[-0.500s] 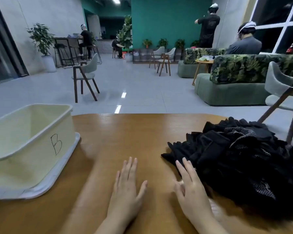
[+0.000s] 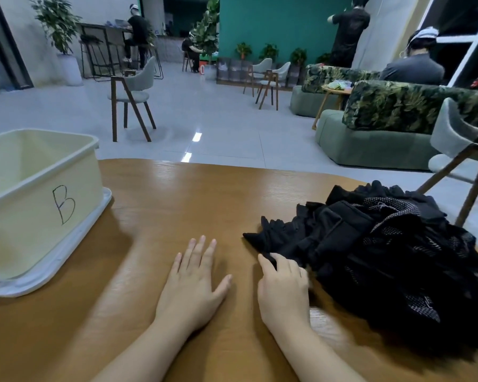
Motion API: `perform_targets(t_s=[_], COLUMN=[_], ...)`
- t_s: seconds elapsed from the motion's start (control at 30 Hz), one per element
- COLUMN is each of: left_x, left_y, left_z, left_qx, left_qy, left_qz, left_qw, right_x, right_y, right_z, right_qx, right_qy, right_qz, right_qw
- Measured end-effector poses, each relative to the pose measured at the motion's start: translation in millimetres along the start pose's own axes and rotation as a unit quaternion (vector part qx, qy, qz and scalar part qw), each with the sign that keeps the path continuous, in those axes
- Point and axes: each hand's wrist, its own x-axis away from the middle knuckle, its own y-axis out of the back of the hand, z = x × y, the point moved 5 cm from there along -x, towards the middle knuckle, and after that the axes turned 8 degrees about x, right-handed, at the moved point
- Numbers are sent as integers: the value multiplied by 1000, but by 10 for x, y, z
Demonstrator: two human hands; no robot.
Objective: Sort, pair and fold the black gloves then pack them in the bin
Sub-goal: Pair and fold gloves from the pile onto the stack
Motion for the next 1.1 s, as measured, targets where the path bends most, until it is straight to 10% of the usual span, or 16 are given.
perform_targets(t_s=[0.23, 0.47, 0.67, 0.9, 1.1], left_x=[19, 36, -48, -76, -30], left_y=[81, 80, 11, -38, -48], left_z=[-50, -61, -96, -82, -54], left_qx=[23, 117, 110, 112, 143], left_qy=[-19, -123, -169, -185, -140], left_qz=[-18, -74, -51, -34, -14], left_qw=[999, 983, 978, 976, 980], right_x=[-48, -16, -11, -4, -435], right_y=[13, 56, 91, 397, 935], right_z=[233, 298, 287, -190, -769], right_qx=[-145, -399, -203, -215, -135], right_qy=[82, 71, 68, -59, -127], right_qz=[-82, 65, 12, -189, -191], right_qw=[983, 912, 977, 956, 964])
